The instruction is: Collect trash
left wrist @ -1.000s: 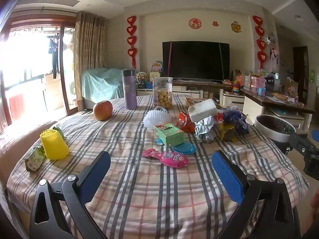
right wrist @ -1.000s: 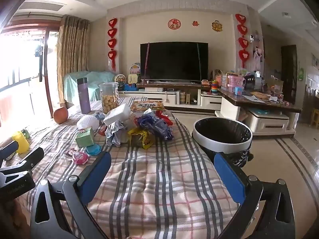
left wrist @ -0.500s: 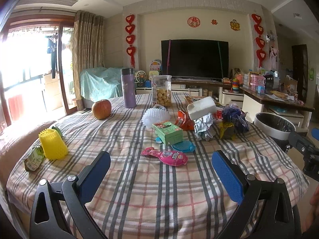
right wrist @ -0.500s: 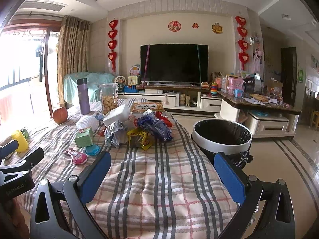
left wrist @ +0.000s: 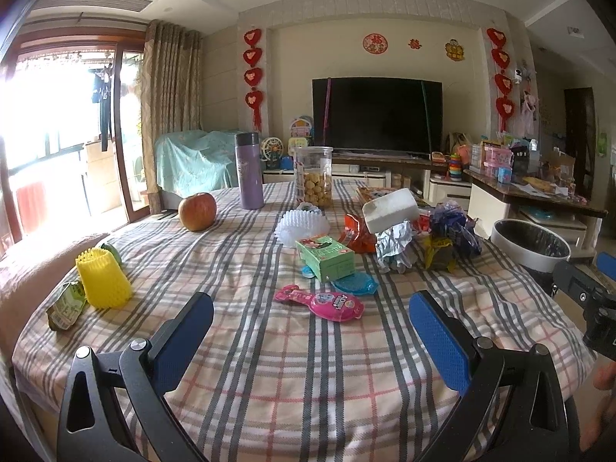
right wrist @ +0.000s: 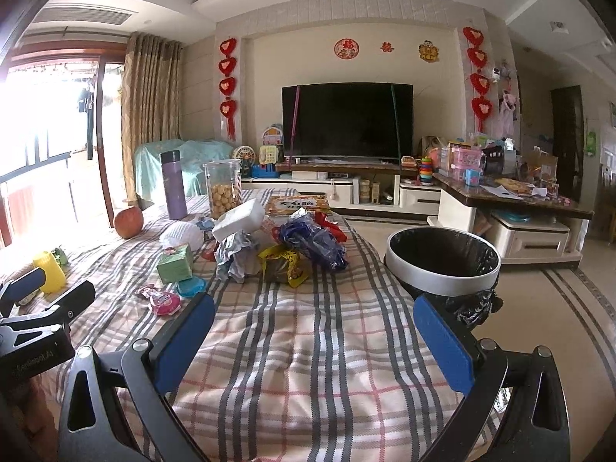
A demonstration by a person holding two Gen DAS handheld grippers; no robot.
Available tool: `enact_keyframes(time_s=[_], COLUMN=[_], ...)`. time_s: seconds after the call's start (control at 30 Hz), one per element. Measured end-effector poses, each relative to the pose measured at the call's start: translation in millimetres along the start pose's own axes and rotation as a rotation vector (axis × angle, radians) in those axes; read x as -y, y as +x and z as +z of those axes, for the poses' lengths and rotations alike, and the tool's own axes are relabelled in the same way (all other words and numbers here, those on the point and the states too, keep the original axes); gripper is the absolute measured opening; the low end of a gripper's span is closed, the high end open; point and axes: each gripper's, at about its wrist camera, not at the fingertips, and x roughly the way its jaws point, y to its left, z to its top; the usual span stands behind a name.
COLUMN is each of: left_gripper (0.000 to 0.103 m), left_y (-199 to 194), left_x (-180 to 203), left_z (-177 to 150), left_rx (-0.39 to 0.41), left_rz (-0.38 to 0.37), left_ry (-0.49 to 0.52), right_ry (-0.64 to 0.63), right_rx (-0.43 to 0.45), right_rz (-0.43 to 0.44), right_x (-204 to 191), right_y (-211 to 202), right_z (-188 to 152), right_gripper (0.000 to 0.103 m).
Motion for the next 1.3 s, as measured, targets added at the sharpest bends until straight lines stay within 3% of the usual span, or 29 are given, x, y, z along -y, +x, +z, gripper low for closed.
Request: enact_keyframes(time_s=[0.83, 1.3], left_gripper=[0.103, 0.103], left_y=[0.7, 22.3], left_x=[0.0, -1.3], left_z=[-0.9, -0.1], left_rx=[-0.004, -0.060], left_rz=[-0.005, -0.004], left_ry=[0.000, -0.002], right_ry=[-0.005, -0.008], right_rx=[-0.019, -0.066], right_rz=[0.014, 0.060], right_x=[-1.2, 0.5], right_y=[3.3, 23.3], right_z=[-1.7, -0.4], right_gripper=[0.103, 0.103])
